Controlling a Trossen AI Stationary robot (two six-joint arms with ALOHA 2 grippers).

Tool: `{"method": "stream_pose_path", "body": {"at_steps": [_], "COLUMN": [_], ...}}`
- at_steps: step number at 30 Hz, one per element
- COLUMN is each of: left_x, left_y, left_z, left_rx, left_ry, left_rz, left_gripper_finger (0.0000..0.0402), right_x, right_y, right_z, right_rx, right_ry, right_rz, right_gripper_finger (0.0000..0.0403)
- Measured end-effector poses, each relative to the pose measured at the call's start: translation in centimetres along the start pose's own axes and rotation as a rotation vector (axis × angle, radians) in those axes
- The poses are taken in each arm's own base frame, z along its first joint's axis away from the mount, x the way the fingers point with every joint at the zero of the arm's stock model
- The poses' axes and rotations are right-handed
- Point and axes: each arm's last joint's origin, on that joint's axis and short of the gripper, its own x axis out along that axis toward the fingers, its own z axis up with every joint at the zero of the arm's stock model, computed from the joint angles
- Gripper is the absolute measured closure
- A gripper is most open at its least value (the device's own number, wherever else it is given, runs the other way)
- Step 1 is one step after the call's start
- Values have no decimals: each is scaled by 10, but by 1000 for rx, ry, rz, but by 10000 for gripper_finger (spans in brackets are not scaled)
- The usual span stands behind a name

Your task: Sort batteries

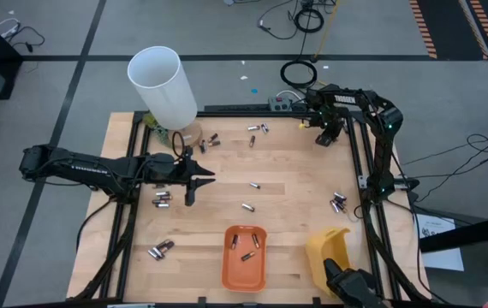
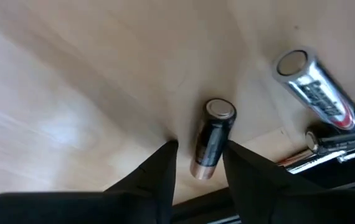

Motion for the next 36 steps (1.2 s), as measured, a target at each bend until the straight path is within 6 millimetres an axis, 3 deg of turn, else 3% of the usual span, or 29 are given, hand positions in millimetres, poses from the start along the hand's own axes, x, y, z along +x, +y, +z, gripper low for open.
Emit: {"method": "stream_pose_path", "body": {"at_steps": [7, 16, 26, 36], "left_x": [0, 0, 0, 0], "left_y": [0, 0, 0, 0], "left_z": [0, 0, 0, 0], "left_rx": [6, 25, 25, 24], "left_ry": [0, 1, 1, 0], "left_rz": [7, 11, 10, 10], "left_gripper_finger": [304, 304, 304, 304], "right_x": [-5, -12, -12, -11], "right_y": [-2, -3, -3, -2], "right_z": [5, 3, 4, 10], "right_rx": [14, 27, 68, 77], "right_ry": [60, 80, 67, 1], "right_rz": [12, 17, 38, 71], "right_gripper_finger": [305, 396, 378, 284]}}
